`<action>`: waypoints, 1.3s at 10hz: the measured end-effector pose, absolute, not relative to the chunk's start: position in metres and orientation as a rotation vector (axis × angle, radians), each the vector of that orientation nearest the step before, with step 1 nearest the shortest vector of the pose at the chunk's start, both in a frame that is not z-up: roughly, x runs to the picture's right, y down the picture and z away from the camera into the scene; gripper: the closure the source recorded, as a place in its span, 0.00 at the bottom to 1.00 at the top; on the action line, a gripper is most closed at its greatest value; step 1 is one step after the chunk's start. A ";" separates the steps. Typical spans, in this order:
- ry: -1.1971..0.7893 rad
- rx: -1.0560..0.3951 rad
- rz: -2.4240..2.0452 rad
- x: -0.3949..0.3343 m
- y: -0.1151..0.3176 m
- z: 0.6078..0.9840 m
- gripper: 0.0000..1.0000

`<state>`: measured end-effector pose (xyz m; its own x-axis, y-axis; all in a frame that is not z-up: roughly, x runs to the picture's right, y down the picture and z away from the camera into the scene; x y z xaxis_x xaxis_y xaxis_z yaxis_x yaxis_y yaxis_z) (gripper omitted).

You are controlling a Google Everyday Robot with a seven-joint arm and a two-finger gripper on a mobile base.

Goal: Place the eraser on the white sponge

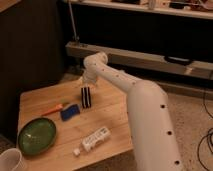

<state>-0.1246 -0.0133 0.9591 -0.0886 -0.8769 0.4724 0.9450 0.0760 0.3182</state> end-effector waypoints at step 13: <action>-0.659 -0.262 -1.548 -0.125 0.018 0.989 0.97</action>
